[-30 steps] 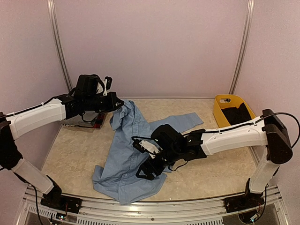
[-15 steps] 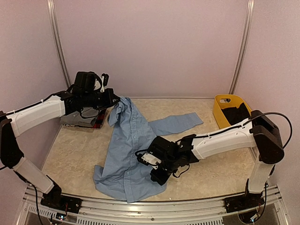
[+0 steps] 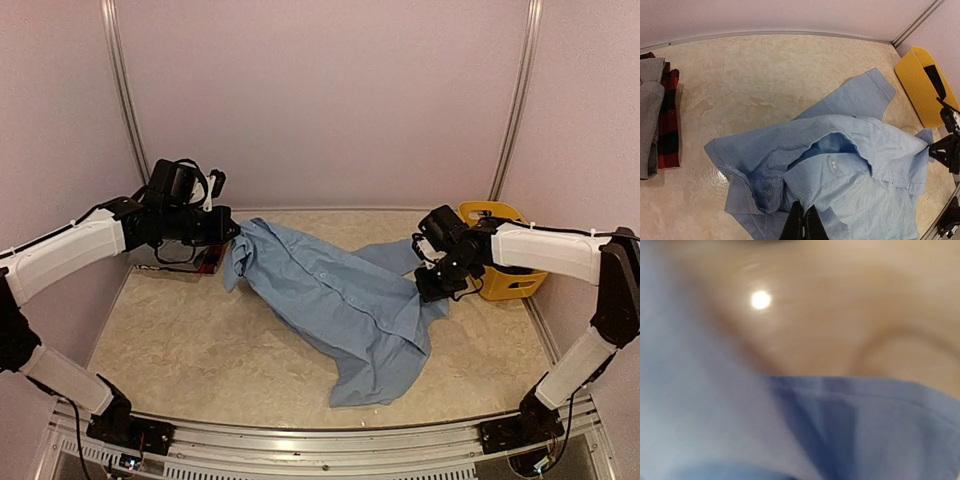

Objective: Fold and stack the long sleeve shirts
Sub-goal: Flatten out the crumpled shirt at the center of the board.

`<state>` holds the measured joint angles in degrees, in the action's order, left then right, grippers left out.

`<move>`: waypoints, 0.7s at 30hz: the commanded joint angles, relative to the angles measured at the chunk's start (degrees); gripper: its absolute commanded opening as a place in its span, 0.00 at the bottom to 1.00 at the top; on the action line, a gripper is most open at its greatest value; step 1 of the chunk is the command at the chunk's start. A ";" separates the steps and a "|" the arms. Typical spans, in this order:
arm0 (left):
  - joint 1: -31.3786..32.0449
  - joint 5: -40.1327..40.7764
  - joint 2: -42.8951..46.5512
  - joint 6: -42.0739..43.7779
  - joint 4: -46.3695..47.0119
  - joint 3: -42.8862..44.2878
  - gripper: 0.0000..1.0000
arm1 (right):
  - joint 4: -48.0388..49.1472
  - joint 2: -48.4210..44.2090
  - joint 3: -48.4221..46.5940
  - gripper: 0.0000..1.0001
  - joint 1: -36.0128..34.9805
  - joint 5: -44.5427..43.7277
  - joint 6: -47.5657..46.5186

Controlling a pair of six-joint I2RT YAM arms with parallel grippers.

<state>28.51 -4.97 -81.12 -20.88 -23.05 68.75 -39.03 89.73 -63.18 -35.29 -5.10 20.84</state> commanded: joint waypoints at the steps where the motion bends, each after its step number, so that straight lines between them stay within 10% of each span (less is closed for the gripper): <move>1: -0.32 -2.85 3.63 1.85 -1.60 -1.77 0.00 | -3.24 1.60 -4.57 0.17 6.66 -7.18 -2.02; 10: 1.50 -4.74 -1.91 -3.87 5.12 -3.93 0.00 | 4.54 0.12 -4.11 0.68 -7.79 0.39 -5.26; 21: -0.56 -5.62 -18.18 -7.10 8.57 7.93 0.00 | 6.73 -1.46 1.98 0.75 -31.00 0.49 1.76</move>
<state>29.10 -9.37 -95.04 -26.52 -17.76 70.89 -32.99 88.16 -62.54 -60.77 -3.86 18.79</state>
